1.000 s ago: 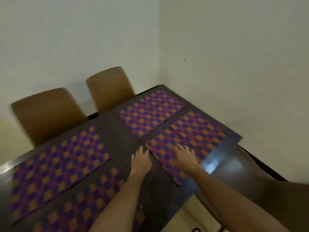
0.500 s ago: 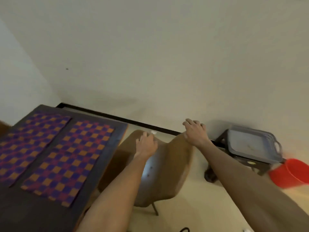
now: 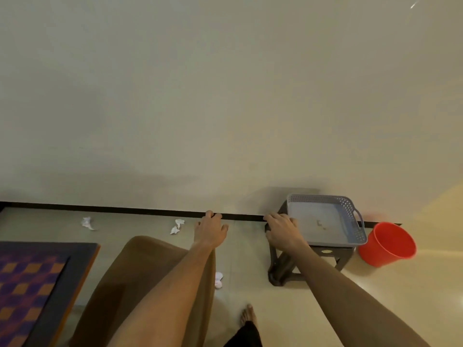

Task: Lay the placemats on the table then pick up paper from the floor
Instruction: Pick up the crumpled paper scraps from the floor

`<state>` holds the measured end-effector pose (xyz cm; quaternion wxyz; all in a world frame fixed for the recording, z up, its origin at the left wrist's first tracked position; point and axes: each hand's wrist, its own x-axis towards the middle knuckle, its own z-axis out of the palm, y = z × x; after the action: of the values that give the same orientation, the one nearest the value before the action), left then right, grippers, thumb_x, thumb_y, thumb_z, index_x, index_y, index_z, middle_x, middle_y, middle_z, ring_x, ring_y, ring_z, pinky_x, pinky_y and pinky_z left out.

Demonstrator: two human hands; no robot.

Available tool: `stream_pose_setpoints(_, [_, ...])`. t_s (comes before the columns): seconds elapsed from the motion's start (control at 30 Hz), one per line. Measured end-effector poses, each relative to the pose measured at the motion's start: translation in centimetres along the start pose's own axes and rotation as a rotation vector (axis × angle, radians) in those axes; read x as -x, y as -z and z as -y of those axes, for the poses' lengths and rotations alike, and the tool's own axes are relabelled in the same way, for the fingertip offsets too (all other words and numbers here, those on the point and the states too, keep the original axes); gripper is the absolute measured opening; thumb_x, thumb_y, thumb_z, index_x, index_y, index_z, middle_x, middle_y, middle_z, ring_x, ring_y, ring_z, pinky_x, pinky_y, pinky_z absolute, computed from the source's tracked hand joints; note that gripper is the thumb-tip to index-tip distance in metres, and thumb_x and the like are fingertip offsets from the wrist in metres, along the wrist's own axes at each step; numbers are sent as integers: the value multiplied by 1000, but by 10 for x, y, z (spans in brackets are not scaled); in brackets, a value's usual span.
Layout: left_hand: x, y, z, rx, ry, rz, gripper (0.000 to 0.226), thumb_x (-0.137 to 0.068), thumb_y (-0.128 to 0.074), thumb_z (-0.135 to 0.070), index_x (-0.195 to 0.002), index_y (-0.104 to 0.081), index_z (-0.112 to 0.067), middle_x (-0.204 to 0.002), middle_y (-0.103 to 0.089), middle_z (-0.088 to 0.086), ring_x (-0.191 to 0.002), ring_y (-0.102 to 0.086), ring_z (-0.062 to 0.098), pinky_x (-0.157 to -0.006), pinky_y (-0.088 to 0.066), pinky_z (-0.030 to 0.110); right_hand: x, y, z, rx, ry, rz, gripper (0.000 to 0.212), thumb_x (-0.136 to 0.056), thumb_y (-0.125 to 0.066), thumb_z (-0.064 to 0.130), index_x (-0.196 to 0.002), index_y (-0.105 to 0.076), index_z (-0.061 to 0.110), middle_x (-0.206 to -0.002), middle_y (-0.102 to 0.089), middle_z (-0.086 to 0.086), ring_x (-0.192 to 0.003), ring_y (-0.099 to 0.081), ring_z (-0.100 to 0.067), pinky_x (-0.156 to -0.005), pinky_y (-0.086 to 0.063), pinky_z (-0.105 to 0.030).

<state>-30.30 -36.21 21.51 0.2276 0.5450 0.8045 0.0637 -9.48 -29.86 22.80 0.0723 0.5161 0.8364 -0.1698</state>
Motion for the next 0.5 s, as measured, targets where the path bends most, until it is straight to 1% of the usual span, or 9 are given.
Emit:
stream_pose_setpoints(0.13, [-52, -4, 1, 33, 58, 4, 40, -102, -45, -36, -134, -54, -14, -139, -48, 6, -125, -51, 23, -109, -32, 44, -62, 17, 0, 47, 62, 84, 48, -92, -46, 16, -140, -44, 17, -144, -47, -3, -132, -43, -30, -110, -31, -49])
stream_pose_setpoints(0.27, [-98, -1, 10, 69, 151, -4, 42, -102, -45, -35, -138, -52, -14, -142, -48, 8, -131, -47, 25, -110, -32, 44, -127, 27, 4, 75, 159, 119, 47, -92, -46, 15, -139, -44, 16, -145, -45, -4, -131, -44, -30, -107, -32, -50])
stream_pose_setpoints(0.37, [-115, 2, 20, 110, 227, 21, 42, -102, -46, -35, -138, -52, -15, -144, -46, 8, -131, -47, 25, -110, -30, 45, -165, 18, 8, 101, 235, 193, 47, -92, -46, 16, -140, -44, 16, -147, -44, -4, -132, -42, -30, -109, -31, -49])
stream_pose_setpoints(0.5, [-144, 3, 44, 156, 391, 51, 44, -102, -45, -37, -139, -50, -15, -146, -42, 9, -132, -46, 27, -110, -30, 44, -223, -6, 19, 130, 332, 313, 48, -94, -45, 18, -141, -42, 19, -151, -41, -2, -135, -40, -28, -109, -29, -46])
